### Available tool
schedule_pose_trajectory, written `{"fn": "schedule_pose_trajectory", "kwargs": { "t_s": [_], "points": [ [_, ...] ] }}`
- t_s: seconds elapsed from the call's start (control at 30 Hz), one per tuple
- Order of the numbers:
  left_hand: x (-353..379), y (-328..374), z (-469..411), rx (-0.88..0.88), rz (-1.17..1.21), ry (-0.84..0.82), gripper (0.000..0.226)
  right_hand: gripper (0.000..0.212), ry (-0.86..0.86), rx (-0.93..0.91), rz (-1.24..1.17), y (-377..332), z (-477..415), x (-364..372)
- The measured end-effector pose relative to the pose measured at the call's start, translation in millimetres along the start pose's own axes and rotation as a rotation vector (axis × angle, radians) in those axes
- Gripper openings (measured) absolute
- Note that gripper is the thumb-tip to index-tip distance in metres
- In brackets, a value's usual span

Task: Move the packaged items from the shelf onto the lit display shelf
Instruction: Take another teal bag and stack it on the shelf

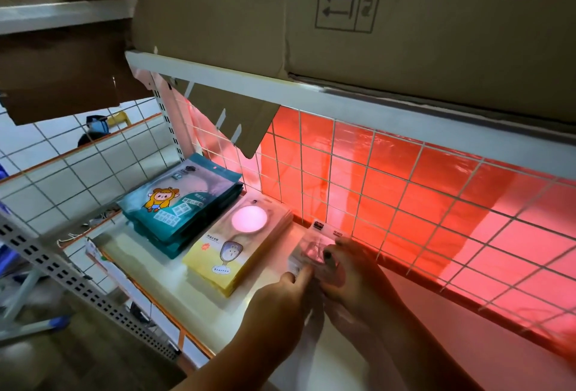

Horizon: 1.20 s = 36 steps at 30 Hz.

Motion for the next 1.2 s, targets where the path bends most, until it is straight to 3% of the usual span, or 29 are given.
{"fn": "schedule_pose_trajectory", "kwargs": {
  "t_s": [0.2, 0.37, 0.57, 0.63, 0.7, 0.8, 0.87, 0.97, 1.2],
  "points": [
    [-8.4, 3.0, -1.4, 0.024, -0.083, -0.025, 0.06, 0.059, -0.001, 0.004, 0.005, -7.3, 1.8, -5.4],
    [-40.9, 1.2, -7.4, 0.0, -0.122, 0.009, 0.075, 0.076, 0.03, 0.041, 0.086, -6.5, 3.3, -11.9],
    [-85.1, -6.2, -28.7, 0.072, -0.101, 0.109, 0.054, 0.081, 0.112, 0.029, 0.124, -47.2, 1.3, -44.7],
    [-103.6, -9.3, -37.1, 0.107, -0.048, 0.173, 0.048, 0.073, 0.164, 0.031, 0.1, -64.0, 3.6, -56.9],
    [-126.2, -10.8, -44.9, 0.149, 0.05, 0.221, 0.044, 0.06, 0.16, 0.067, 0.138, -38.4, 1.1, -44.7],
    [-161.6, -12.0, -52.2, 0.234, 0.162, 0.306, 0.04, 0.074, 0.063, 0.024, 0.192, 22.9, 3.8, -25.0],
    [-184.7, -9.3, -55.6, 0.303, 0.202, 0.349, 0.041, 0.06, 0.133, 0.062, 0.214, -48.5, 8.6, -57.5],
    [-218.5, -2.8, -59.8, 0.429, 0.255, 0.406, 0.042, 0.046, 0.436, 0.044, 0.225, -177.6, 22.6, -127.1],
    [-285.3, 45.4, -62.5, 0.693, 0.4, 0.495, 0.042, 0.049, 0.572, 0.076, 0.381, -255.0, 71.6, -178.6]
  ]
}}
Point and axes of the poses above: each hand's wrist, its own z-axis away from the middle knuckle, its own x-axis out of the palm, y = z × x, the point moved 2 cm from there along -z, towards the middle knuckle, and after that the axes turned 8 degrees about -z, right-handed, at the moved point
